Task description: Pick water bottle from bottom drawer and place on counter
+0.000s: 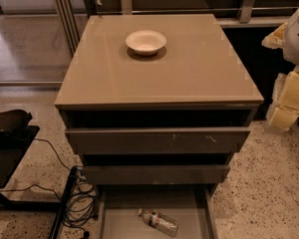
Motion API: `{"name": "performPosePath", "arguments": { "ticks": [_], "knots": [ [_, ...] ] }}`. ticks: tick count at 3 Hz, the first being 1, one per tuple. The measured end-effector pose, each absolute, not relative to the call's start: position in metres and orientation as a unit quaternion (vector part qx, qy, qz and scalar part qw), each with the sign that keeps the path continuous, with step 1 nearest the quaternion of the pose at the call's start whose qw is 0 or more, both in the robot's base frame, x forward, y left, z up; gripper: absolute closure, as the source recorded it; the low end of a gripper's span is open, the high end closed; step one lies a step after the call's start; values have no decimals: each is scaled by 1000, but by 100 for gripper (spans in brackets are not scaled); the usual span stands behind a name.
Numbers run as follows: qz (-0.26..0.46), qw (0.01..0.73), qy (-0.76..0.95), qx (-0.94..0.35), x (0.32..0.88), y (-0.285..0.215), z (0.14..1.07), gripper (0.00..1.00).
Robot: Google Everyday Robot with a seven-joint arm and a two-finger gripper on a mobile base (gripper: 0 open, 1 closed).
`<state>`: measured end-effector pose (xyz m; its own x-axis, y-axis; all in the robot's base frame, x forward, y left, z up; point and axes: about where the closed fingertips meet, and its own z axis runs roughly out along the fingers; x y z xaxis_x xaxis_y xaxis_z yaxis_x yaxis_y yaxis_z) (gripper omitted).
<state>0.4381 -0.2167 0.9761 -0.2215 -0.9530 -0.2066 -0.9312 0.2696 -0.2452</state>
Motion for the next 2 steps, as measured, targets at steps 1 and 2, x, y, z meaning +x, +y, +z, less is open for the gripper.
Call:
{"name": "performPosePath", "arguments": {
  "ticks": [1, 2],
  "knots": [
    [-35, 166, 779, -603, 437, -216, 975, 0],
    [-17, 178, 774, -607, 425, -211, 952, 0]
  ]
}}
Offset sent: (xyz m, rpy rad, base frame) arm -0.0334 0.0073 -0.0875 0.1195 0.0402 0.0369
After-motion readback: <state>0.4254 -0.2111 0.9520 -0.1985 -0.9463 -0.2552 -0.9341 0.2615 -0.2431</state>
